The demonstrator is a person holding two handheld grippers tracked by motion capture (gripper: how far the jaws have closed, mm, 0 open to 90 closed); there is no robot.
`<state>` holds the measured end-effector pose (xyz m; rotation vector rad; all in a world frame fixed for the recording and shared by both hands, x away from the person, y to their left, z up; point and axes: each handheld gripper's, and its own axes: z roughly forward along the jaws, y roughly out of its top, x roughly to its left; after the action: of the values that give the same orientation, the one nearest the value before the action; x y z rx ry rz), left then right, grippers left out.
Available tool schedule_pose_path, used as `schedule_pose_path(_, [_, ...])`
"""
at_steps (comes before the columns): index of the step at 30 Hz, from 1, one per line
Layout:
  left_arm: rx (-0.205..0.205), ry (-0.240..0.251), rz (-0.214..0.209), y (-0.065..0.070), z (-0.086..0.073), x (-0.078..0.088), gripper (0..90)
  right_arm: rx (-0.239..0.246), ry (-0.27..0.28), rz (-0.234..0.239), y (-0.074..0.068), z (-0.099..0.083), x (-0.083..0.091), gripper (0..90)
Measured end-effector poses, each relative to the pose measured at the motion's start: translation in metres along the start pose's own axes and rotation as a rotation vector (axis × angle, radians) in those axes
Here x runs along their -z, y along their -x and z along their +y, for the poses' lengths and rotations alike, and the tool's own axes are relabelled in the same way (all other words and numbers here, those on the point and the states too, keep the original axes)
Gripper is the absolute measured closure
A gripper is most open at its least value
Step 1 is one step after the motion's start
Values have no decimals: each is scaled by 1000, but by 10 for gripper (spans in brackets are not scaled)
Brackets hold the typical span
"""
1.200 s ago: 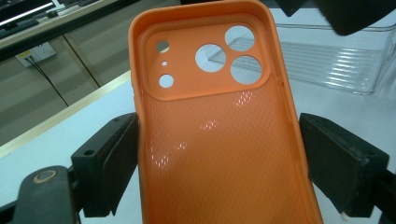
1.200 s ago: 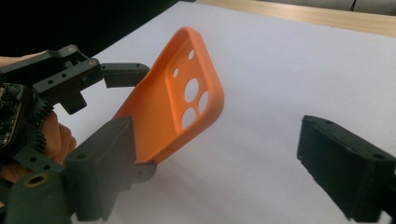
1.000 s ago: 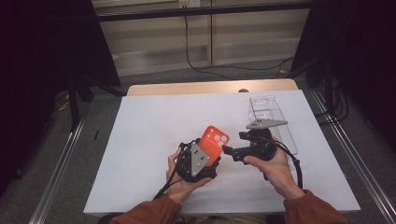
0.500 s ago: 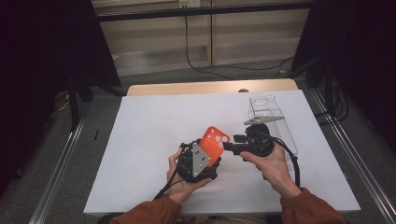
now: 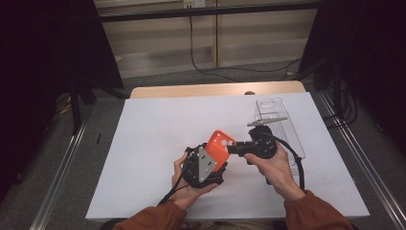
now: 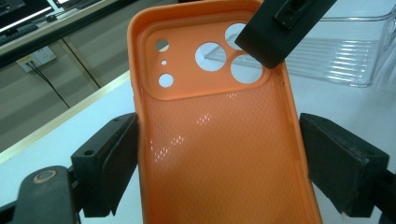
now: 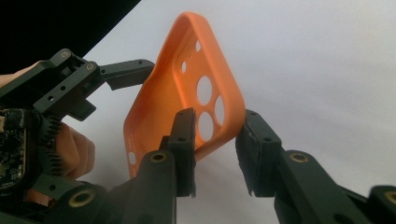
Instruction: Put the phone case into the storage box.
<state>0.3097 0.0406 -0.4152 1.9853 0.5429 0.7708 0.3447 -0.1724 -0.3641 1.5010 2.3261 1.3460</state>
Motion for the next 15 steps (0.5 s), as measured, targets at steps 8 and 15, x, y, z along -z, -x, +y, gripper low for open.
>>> schedule_pose_path(8, [9, 0, 6, -1, -1, -1, 150, -41, 8, 21, 0, 1, -1, 723])
schedule_pose_path(15, [12, -4, 8, 0, -1, -4, 150, -78, -3, 31, 1, 2, 1, 759])
